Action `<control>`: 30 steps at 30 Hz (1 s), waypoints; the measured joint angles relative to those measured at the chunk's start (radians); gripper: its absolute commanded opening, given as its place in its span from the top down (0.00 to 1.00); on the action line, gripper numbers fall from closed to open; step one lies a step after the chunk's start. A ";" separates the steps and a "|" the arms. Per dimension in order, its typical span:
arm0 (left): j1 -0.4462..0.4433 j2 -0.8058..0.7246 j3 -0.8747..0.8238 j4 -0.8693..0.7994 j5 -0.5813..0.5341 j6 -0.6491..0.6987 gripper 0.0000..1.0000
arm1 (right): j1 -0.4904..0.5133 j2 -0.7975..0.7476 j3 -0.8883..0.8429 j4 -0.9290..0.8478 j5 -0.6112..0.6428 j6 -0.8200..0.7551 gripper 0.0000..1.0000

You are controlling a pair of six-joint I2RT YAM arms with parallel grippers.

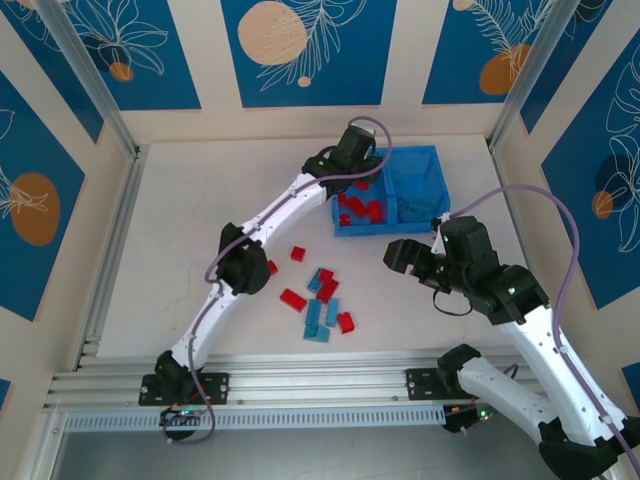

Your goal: Sort the legos into containers by color

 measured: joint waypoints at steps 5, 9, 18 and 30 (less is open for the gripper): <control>0.000 -0.444 -0.515 0.126 0.072 0.068 0.47 | 0.006 0.064 0.000 0.006 -0.001 -0.018 0.17; 0.000 -0.895 -0.909 0.275 0.131 0.177 0.46 | 0.071 0.177 0.009 0.047 -0.007 -0.055 0.17; 0.000 -1.662 -1.571 0.302 0.311 0.608 0.29 | 0.242 0.588 0.103 0.136 -0.012 -0.150 0.20; 0.000 -2.062 -1.892 0.035 0.444 0.897 0.00 | 0.337 0.985 0.269 0.133 0.079 0.040 0.23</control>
